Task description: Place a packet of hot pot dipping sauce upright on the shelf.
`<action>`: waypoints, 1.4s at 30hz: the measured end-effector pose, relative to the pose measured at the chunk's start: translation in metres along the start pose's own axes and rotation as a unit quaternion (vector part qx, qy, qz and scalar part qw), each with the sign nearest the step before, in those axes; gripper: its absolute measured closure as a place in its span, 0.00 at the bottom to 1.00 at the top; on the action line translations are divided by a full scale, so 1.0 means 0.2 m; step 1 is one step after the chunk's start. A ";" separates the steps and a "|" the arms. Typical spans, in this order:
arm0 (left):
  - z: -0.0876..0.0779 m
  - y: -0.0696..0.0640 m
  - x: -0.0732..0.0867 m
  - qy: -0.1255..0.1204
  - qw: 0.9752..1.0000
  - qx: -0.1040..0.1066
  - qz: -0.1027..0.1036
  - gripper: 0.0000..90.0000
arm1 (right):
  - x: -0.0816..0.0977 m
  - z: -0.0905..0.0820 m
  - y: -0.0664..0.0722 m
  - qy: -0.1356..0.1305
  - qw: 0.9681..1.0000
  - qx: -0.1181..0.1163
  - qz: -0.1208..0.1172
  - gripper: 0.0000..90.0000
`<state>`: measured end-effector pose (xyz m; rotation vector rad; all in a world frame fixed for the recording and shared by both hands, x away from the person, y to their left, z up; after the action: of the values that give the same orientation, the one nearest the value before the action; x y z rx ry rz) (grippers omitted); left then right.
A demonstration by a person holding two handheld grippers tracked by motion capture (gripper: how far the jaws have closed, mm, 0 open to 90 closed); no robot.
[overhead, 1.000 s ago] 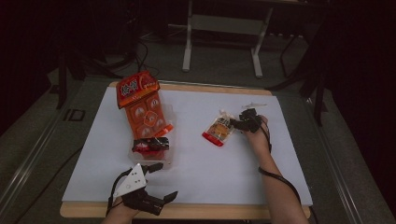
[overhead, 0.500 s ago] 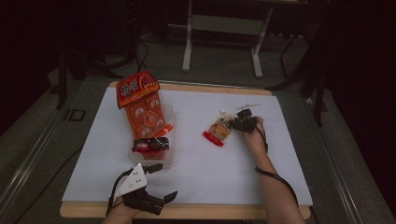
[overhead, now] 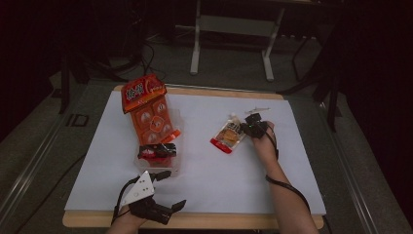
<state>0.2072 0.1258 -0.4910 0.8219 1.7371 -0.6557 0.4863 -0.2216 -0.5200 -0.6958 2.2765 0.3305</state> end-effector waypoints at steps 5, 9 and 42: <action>0.00 -0.01 -0.01 -0.011 1.000 0.006 -0.006 0.03 | -0.02 -0.08 0.02 -0.025 1.000 -0.010 0.004 0.99; 0.01 -0.01 -0.02 -0.018 1.000 0.015 -0.014 0.03 | -0.05 -0.14 0.04 -0.040 0.999 -0.021 -0.003 0.99; 0.11 -0.03 -0.13 -0.019 0.997 0.070 -0.013 0.04 | -0.08 -0.67 0.39 -0.131 0.978 -0.126 -0.103 0.99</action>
<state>0.2207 0.1006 -0.4725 0.8783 1.6836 -0.8132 0.3750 -0.2085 -0.4115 -0.9499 1.9119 0.5809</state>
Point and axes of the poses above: each handheld gripper's, and its own axes: z roughly forward along the jaws, x roughly out of its underside, y roughly to its left, the point moved 1 cm from there along z, roughly forward along the jaws, and after that the axes turned 5 degrees about -x, right-handed, at the moved point
